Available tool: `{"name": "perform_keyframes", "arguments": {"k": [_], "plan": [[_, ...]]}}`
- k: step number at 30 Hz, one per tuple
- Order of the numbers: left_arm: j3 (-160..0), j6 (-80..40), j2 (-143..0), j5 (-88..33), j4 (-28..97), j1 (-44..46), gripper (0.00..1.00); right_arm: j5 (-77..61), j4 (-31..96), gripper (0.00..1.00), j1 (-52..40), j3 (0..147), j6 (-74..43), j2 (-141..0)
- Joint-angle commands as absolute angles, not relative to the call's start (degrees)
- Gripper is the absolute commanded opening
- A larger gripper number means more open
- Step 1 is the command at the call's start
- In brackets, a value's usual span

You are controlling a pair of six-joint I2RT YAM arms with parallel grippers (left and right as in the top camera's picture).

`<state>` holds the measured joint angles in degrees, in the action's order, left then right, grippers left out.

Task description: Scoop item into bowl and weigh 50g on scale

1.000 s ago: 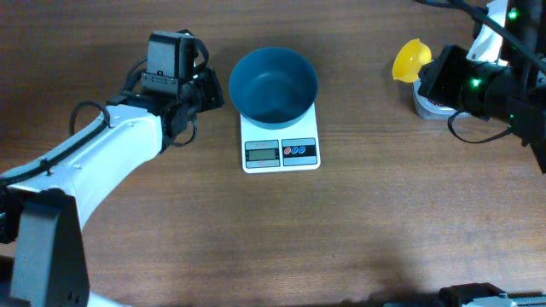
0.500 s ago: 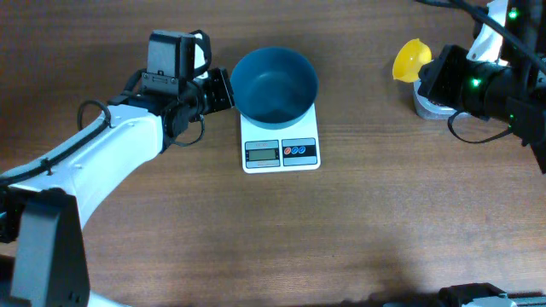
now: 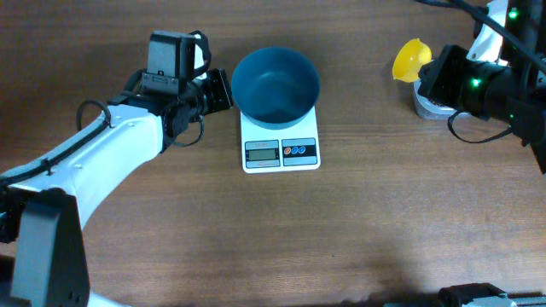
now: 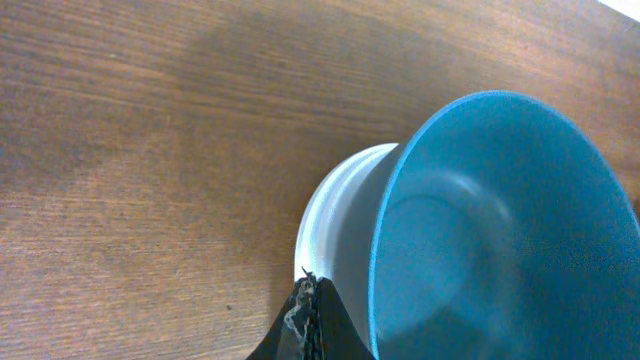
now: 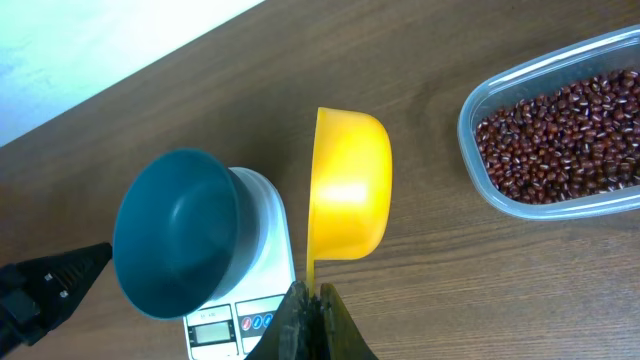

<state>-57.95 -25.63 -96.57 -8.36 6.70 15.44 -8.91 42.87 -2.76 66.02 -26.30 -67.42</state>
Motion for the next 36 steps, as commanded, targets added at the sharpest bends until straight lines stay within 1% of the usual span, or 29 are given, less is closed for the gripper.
{"name": "perform_keyframes", "arguments": {"k": [1,4,8,11,12,14,17,18,20,21,23,26,29,30,32,33,36], "plan": [[-58.33,-26.15,-97.38,-8.05,8.86,15.22,0.00,-8.36,42.68,0.04,-2.55,67.05,-25.69,-67.13],[-58.33,-26.44,-97.38,-16.03,9.10,15.22,0.00,-8.36,42.68,0.04,-2.55,67.05,-25.69,-67.13],[-58.33,-27.59,-97.38,-18.09,9.32,15.22,0.00,-8.38,42.70,0.04,-2.55,67.05,-25.71,-67.13],[-58.33,-27.57,-97.38,-15.94,12.49,15.22,0.00,-8.36,42.70,0.04,-2.55,67.05,-25.69,-67.13],[-58.33,-27.57,-97.38,-12.78,16.78,15.22,0.00,-8.36,42.68,0.04,-2.55,67.05,-25.69,-67.13],[-58.33,-27.51,-97.38,-12.16,21.26,15.22,0.00,-8.38,42.70,0.04,-2.55,67.05,-25.71,-67.13],[-58.35,-27.31,-97.34,-7.73,22.85,14.90,0.00,-8.91,46.17,0.04,-2.59,67.05,-25.76,-70.63],[-58.35,-26.87,-96.99,-7.64,23.46,13.58,0.00,-10.74,47.97,0.04,-2.59,67.05,-25.74,-73.19],[-58.46,-26.70,-95.33,-7.64,25.67,9.37,0.00,-14.90,47.35,0.04,-2.59,67.05,-25.71,-76.99],[-58.46,-26.70,-93.54,-7.66,26.59,6.09,0.00,-16.01,47.40,0.04,-2.59,67.05,-25.71,-78.74],[-58.46,-26.70,-89.52,-7.66,26.76,1.45,0.00,-23.18,46.61,0.04,-2.59,67.05,-25.71,-81.41],[-58.46,-26.72,-85.97,-7.64,26.63,0.19,0.00,-26.61,44.25,0.04,-2.59,67.05,-25.74,-82.50],[-58.46,-26.74,-85.84,-7.97,26.61,0.21,0.00,-28.42,44.14,0.04,-2.59,67.05,-25.74,-82.67],[-58.46,-26.70,-85.84,-9.89,26.17,0.21,0.00,-25.61,44.12,0.04,-2.59,67.05,-25.76,-82.67],[-58.46,-23.49,-85.73,-24.47,18.79,0.82,0.00,-17.98,44.14,0.04,-2.20,67.05,-25.76,-82.65],[-58.48,-23.49,-85.45,-27.97,13.76,2.22,0.00,-17.04,44.14,0.04,-1.54,67.05,-25.74,-82.65],[-58.83,-23.51,-85.36,-27.57,5.69,7.79,0.00,-17.10,44.12,0.04,0.47,67.11,-25.69,-82.54]]}}
